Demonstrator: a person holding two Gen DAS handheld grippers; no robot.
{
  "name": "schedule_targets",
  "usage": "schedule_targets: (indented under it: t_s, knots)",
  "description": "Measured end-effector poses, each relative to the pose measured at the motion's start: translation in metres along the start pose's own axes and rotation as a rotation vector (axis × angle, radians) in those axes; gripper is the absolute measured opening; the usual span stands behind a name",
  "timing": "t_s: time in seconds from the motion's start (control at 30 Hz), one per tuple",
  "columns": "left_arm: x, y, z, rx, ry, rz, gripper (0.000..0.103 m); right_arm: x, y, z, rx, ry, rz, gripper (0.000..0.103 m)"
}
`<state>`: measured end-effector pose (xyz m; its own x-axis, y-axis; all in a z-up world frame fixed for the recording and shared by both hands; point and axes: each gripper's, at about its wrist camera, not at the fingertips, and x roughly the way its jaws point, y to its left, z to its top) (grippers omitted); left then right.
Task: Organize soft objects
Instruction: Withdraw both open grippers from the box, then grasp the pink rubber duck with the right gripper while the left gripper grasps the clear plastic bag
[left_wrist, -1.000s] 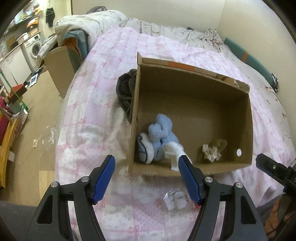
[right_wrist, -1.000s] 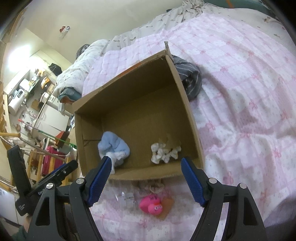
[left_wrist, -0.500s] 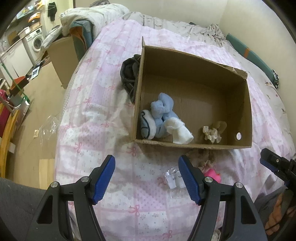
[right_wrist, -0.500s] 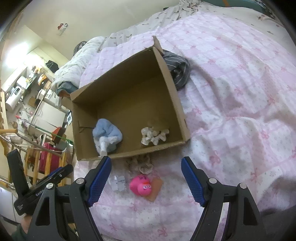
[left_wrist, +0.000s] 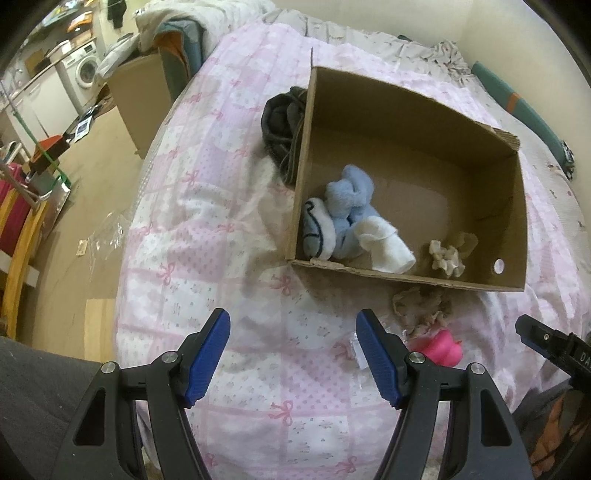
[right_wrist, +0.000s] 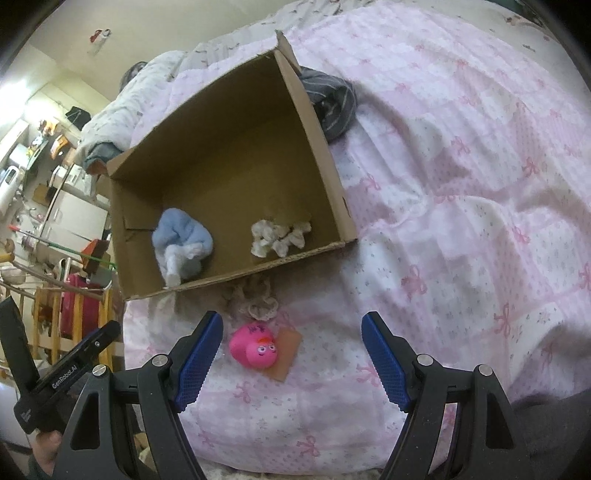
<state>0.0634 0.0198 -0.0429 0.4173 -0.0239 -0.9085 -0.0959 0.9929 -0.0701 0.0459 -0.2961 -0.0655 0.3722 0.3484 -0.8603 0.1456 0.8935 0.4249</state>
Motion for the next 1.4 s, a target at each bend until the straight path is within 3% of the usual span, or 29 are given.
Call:
schedule_targets:
  t_s: [0.53,0.7,0.8,0.9,1.1,1.13,1.23,1.4]
  knots:
    - [0.024,0.007,-0.001,-0.052,0.079,0.002,0.068,0.036,-0.018,-0.001,0.108,0.159,0.028,0.082]
    - [0.027,0.007,-0.001,-0.062,0.095,-0.007,0.068,0.051,0.001,-0.003,0.066,0.197,0.087,0.079]
    - [0.026,0.005,0.000,-0.061,0.093,-0.014,0.068,0.057,0.029,-0.002,-0.047,0.187,0.095,0.078]
    - [0.027,0.003,0.000,-0.052,0.090,-0.013,0.068,0.071,0.052,-0.006,-0.125,0.227,0.089,0.058]
    - [0.028,0.001,-0.001,-0.052,0.096,-0.010,0.068,0.098,0.066,-0.019,-0.220,0.285,-0.028,0.053]
    - [0.029,0.001,-0.001,-0.052,0.095,-0.009,0.068,0.099,0.068,-0.020,-0.235,0.283,-0.029,0.044]
    - [0.029,0.001,-0.001,-0.047,0.091,-0.003,0.068,0.097,0.077,-0.022,-0.284,0.256,-0.043,0.029]
    - [0.028,0.002,-0.002,-0.053,0.087,-0.004,0.068,0.082,0.079,-0.022,-0.277,0.226,0.015,0.029]
